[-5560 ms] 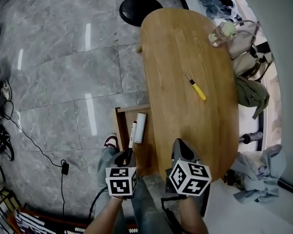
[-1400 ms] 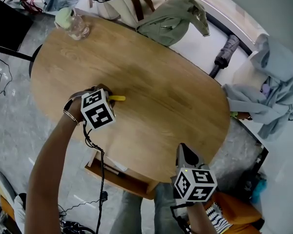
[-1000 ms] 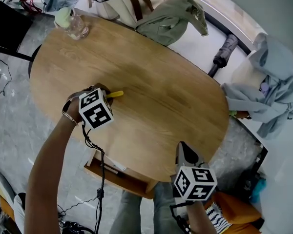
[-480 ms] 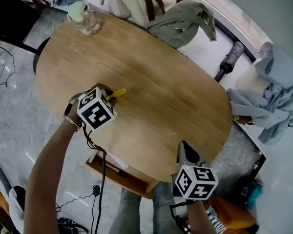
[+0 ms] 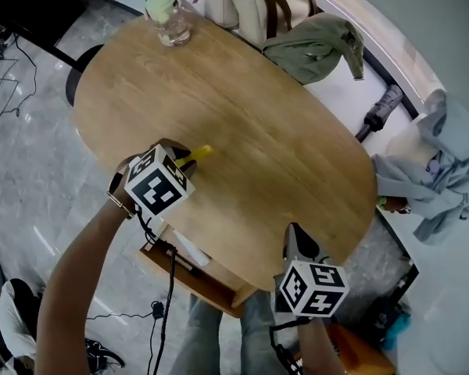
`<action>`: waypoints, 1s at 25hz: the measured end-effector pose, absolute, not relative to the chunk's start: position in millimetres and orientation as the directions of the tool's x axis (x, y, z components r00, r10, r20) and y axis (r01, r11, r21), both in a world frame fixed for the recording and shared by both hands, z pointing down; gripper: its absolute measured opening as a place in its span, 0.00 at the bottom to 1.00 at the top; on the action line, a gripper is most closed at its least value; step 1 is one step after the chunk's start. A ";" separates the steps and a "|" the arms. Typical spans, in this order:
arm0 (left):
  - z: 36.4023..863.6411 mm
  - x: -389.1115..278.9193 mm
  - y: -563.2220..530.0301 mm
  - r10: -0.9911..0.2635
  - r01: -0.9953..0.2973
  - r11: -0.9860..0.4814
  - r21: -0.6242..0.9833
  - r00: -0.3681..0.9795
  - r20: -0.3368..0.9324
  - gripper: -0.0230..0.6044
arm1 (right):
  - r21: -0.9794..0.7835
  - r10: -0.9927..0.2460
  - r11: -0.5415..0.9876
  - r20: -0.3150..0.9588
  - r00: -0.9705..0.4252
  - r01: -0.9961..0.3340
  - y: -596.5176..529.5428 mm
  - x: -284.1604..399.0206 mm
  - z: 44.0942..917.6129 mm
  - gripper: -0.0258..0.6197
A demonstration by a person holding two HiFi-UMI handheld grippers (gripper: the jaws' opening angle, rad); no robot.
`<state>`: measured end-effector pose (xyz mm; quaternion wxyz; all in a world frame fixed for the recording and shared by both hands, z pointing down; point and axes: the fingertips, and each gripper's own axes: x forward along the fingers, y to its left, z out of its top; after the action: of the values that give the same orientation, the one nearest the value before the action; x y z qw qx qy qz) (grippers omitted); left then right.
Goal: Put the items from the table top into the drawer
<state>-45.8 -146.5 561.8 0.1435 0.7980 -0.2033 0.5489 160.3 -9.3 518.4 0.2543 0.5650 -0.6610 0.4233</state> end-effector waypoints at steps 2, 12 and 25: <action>557.1 -49.5 -139.0 -0.180 -0.497 -0.868 0.003 0.319 0.930 0.15 | -0.269 -0.534 0.013 0.812 -0.234 -0.963 -9.4 158.0 517.6 0.05; 523.5 -66.2 -89.3 -0.245 -0.641 -0.767 0.038 0.346 0.905 0.15 | -0.278 -0.531 0.050 0.806 -0.261 -0.959 2.6 141.1 512.9 0.05; 521.1 -96.9 -20.5 -0.357 -0.829 -0.557 0.057 0.300 0.885 0.15 | -0.248 -0.486 0.219 0.811 -0.326 -0.944 8.2 105.9 511.9 0.05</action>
<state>-96.9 -20.5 521.1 0.2648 0.7616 -0.3892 0.4454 105.9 8.2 511.9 0.3011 0.4963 -0.7203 0.3797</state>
